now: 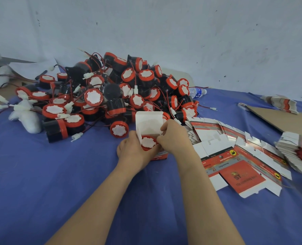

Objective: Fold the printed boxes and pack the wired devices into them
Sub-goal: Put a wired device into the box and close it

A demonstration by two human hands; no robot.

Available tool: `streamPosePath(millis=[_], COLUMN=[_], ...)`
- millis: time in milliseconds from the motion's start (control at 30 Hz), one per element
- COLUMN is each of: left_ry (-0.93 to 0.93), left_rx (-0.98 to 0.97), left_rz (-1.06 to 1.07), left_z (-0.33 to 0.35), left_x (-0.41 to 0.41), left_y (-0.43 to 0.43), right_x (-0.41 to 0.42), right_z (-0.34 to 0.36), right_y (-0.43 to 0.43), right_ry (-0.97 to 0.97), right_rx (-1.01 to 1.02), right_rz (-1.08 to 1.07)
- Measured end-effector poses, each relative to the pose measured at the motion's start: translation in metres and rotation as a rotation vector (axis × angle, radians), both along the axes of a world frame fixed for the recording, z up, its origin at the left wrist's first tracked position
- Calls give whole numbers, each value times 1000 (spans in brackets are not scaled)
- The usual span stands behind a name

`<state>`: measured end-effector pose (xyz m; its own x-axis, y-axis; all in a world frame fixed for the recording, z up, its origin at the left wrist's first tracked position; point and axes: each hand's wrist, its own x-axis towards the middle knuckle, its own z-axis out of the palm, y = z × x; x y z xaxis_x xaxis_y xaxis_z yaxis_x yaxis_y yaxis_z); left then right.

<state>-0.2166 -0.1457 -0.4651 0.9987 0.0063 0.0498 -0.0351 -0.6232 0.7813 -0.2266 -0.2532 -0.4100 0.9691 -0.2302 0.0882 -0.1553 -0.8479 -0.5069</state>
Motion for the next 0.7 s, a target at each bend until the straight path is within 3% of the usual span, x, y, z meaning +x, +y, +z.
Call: streamPosePath(millis=[200,467,700], left_ry=[-11,-23,-19], left_rx=[6,0,-72], left_rz=[7,1,-46], left_z=[2,-1,2], left_x=[-1,-2,-4], left_y=[-2,0,7], right_x=[8,3,1], right_z=[-2,-12,-19], right_y=[2,2,-8], right_ry=[63,-27,23], right_rx=[-146,-162,-205], right_rz=[-26,6,-175])
